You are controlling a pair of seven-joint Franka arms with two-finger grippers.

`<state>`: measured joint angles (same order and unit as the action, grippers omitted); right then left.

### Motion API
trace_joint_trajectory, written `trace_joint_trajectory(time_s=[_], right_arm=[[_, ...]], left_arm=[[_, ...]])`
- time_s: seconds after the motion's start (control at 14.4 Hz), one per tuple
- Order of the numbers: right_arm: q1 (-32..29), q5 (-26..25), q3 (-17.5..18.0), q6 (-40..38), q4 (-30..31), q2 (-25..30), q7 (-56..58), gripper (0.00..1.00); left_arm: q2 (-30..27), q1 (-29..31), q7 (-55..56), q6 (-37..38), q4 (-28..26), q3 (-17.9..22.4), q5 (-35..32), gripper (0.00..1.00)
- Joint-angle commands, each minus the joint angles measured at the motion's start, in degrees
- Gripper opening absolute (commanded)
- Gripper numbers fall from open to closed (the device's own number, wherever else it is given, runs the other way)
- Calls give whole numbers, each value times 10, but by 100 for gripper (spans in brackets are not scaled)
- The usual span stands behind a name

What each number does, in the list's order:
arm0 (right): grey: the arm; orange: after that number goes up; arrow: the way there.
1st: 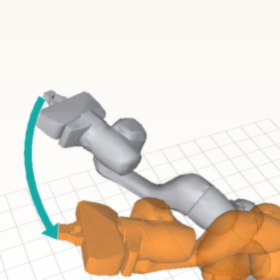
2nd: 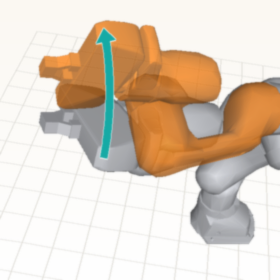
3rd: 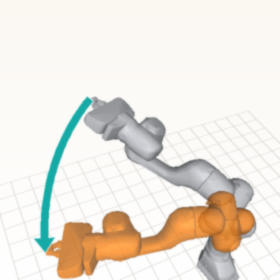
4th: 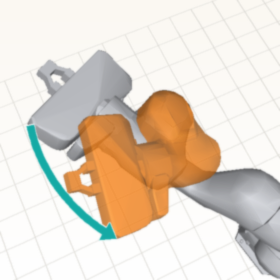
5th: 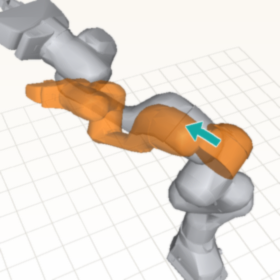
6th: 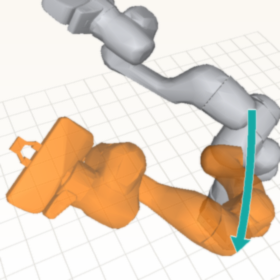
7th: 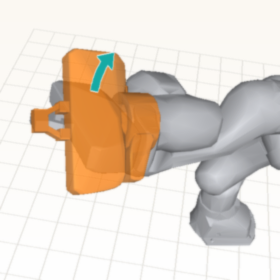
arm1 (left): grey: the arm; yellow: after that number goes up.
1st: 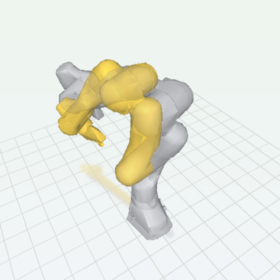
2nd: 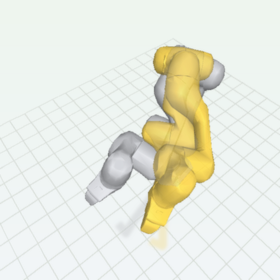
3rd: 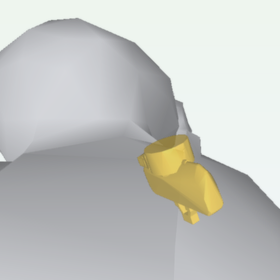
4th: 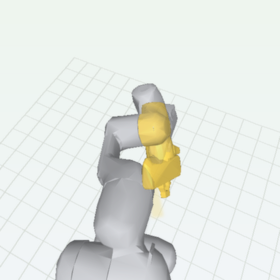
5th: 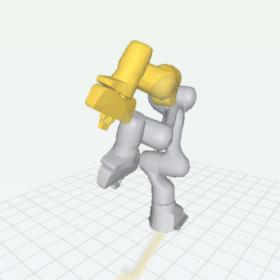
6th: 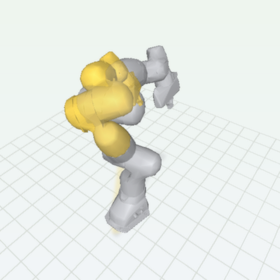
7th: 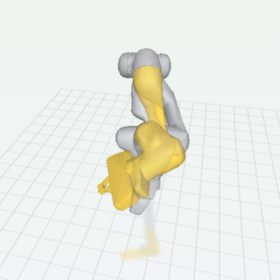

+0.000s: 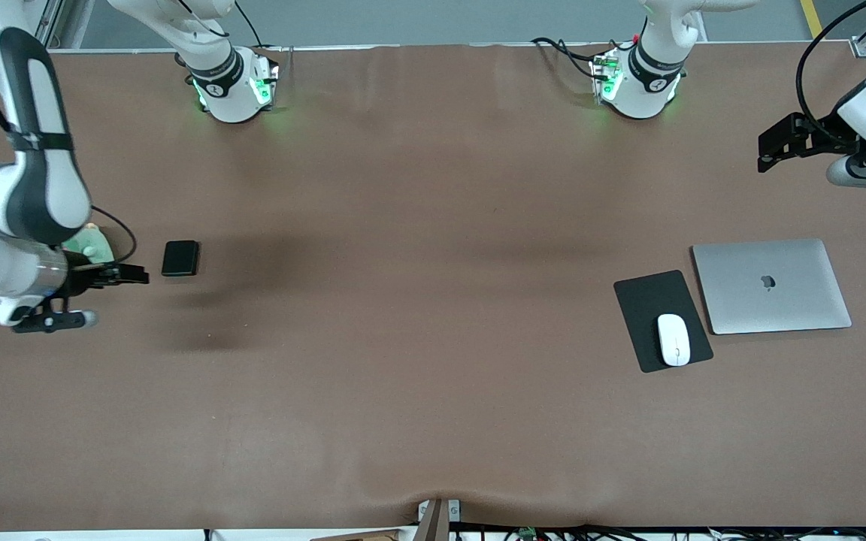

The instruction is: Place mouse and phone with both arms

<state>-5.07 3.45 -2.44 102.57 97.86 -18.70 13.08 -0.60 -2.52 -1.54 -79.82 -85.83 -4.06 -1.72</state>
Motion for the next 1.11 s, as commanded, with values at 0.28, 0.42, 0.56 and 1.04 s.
trace_joint_trajectory(time_s=[0.28,0.42,0.56,1.04], right_arm=[[11,-54,0,-215,-237,-39,4,100],[10,-58,-2,-244,-272,-38,2,100],[13,-52,1,-275,-299,-29,-51,100],[43,-41,10,-344,-297,84,-106,100]], left_arm=[[-1,2,7,2,4,3,8,100],[11,3,7,1,6,3,8,100],[25,3,7,-13,5,3,8,100],[51,23,6,-33,5,2,18,100]])
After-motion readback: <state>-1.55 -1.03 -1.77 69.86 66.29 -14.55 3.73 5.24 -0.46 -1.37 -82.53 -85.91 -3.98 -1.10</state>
